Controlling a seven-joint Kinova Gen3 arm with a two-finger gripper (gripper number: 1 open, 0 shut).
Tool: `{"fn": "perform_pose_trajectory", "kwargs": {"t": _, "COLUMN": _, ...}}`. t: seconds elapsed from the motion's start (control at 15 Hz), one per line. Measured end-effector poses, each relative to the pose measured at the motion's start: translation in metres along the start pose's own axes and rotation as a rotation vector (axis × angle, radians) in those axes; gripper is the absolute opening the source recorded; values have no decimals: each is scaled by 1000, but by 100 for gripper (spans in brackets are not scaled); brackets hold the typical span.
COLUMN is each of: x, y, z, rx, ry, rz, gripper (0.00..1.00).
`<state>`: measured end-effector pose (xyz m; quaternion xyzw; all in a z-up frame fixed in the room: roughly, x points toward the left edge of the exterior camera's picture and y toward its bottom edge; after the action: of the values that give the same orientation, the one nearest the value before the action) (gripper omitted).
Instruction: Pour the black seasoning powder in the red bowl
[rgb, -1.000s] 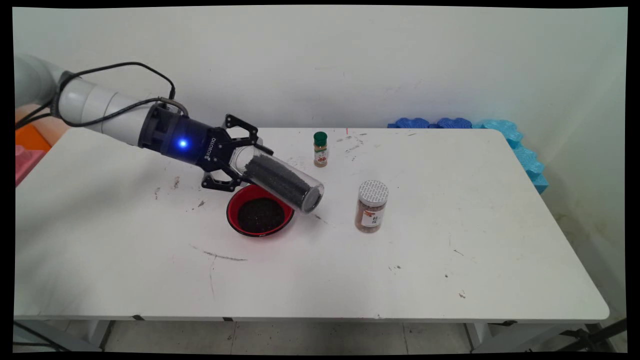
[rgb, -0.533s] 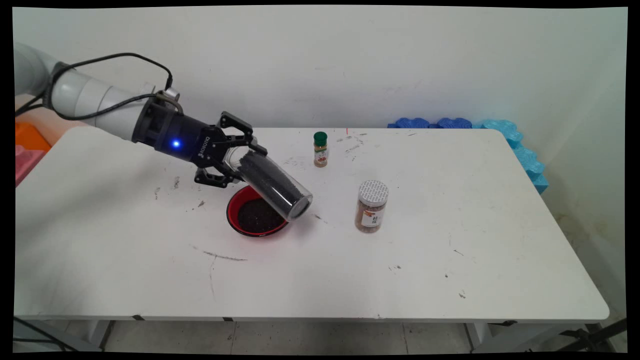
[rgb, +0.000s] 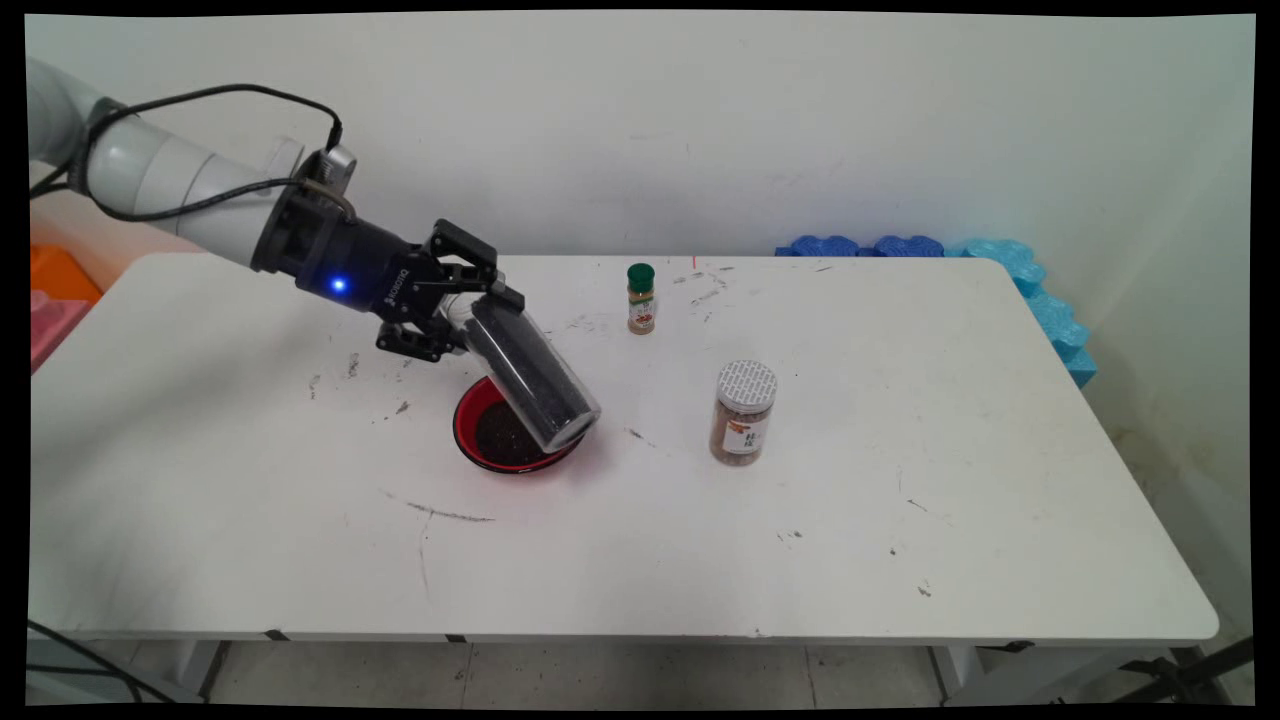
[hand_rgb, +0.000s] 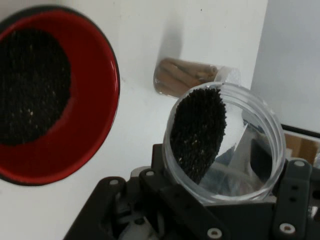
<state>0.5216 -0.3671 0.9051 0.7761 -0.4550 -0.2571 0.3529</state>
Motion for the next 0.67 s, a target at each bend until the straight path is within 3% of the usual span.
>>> {"fn": "perform_pose_trajectory", "kwargs": {"t": 0.67, "x": 6, "y": 28, "z": -10, "rx": 24, "ry": 43, "rz": 370, "gripper": 0}}
